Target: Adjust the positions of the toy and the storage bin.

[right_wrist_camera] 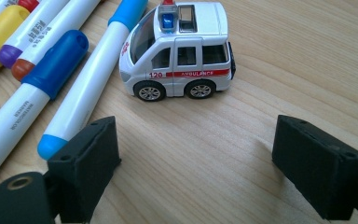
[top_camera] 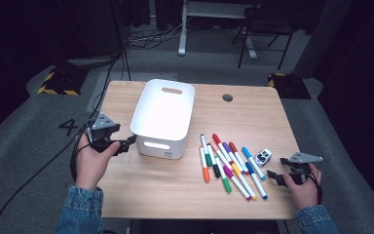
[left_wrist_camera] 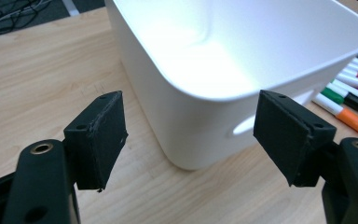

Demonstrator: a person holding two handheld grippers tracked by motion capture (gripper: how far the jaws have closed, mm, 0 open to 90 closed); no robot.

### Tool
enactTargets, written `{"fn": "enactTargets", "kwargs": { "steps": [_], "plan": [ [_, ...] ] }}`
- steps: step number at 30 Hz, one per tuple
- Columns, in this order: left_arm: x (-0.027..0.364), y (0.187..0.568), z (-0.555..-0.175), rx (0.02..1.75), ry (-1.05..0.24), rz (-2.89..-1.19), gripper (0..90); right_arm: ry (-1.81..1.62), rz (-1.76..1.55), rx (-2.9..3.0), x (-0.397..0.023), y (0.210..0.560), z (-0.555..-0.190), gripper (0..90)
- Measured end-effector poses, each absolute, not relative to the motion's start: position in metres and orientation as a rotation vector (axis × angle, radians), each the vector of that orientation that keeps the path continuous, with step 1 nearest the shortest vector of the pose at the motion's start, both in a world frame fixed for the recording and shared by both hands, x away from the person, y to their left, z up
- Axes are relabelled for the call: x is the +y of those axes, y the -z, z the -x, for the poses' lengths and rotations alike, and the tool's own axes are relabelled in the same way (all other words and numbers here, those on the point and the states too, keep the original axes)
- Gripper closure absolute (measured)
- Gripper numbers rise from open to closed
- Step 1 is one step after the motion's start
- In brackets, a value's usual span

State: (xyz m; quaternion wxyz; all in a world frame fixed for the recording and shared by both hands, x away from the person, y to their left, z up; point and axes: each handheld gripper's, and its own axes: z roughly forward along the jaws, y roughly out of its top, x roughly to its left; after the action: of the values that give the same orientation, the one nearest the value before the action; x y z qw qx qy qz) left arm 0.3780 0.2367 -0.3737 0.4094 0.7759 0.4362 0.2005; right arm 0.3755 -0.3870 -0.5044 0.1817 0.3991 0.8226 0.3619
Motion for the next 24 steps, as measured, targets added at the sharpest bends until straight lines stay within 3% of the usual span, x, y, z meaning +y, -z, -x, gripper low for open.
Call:
{"fn": "enactTargets", "kwargs": {
  "steps": [15, 24],
  "plan": [
    [0.216, 0.369, -0.423, 1.130, -0.593, -1.919, 27.9, -1.019, -1.127, 2.316, -0.387, 0.505, -0.375, 14.4],
    [0.207, 0.379, -0.445, 1.126, -0.565, -1.981, 31.6, -1.017, -1.129, 2.310, -0.387, 0.505, -0.375, 14.4]
  ]
}}
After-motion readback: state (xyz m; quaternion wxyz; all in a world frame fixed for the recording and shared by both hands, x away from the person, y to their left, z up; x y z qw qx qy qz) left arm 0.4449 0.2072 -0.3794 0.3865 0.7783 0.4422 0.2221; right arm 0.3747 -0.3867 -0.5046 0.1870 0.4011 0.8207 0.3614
